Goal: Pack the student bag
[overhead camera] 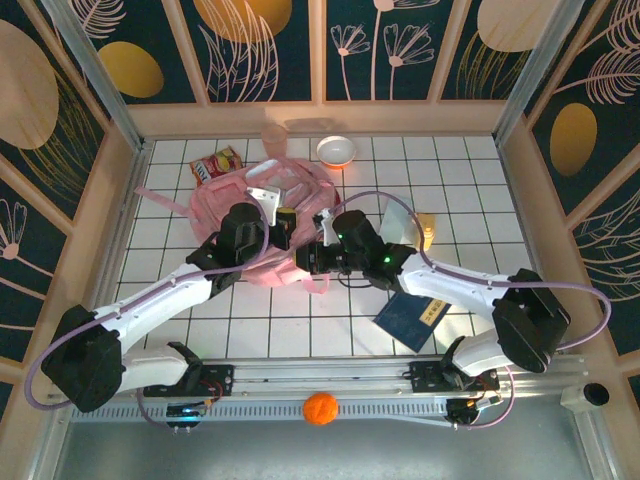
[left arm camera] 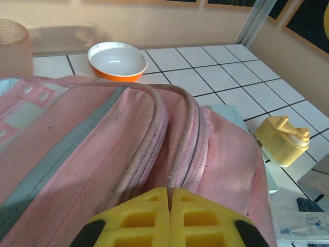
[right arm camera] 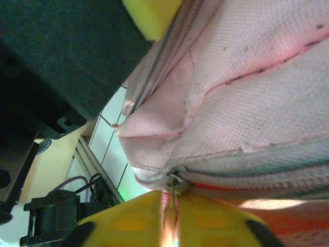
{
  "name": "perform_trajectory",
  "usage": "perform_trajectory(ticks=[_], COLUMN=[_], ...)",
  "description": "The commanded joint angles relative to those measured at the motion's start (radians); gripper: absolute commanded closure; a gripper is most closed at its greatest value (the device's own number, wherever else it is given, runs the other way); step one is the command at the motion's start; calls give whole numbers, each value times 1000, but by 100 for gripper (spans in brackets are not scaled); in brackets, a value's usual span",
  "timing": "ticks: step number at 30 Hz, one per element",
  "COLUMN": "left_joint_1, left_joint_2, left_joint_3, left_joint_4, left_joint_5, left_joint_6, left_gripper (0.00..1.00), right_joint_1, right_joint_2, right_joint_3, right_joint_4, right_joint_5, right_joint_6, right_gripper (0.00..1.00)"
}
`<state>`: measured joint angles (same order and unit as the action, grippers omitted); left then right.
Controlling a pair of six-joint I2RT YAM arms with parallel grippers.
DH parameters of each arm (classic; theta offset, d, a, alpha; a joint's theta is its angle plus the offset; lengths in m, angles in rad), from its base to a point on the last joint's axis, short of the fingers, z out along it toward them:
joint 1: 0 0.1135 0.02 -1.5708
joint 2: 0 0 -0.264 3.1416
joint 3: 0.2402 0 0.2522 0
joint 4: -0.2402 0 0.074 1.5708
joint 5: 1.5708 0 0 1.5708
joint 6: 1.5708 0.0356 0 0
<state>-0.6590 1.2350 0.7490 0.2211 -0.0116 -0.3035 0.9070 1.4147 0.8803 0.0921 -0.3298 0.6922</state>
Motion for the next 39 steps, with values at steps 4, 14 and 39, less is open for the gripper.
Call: perform_trajectory(ticks=[4, 14, 39], left_joint_1=[0, 1, 72], left_joint_2=[-77, -134, -96], left_joint_3=[-8, 9, 67], left_joint_4=[129, 47, -13], left_joint_5=[131, 216, 98], left_joint_6=[132, 304, 370], left_gripper=[100, 100, 91], right_joint_1=[-99, -228, -39], right_joint_2=[-100, -198, -132], right_joint_3=[74, -17, -189], right_joint_4=[-146, -100, 479], right_joint_5=[-3, -97, 328], right_joint_6=[132, 311, 494], right_gripper=[52, 31, 100])
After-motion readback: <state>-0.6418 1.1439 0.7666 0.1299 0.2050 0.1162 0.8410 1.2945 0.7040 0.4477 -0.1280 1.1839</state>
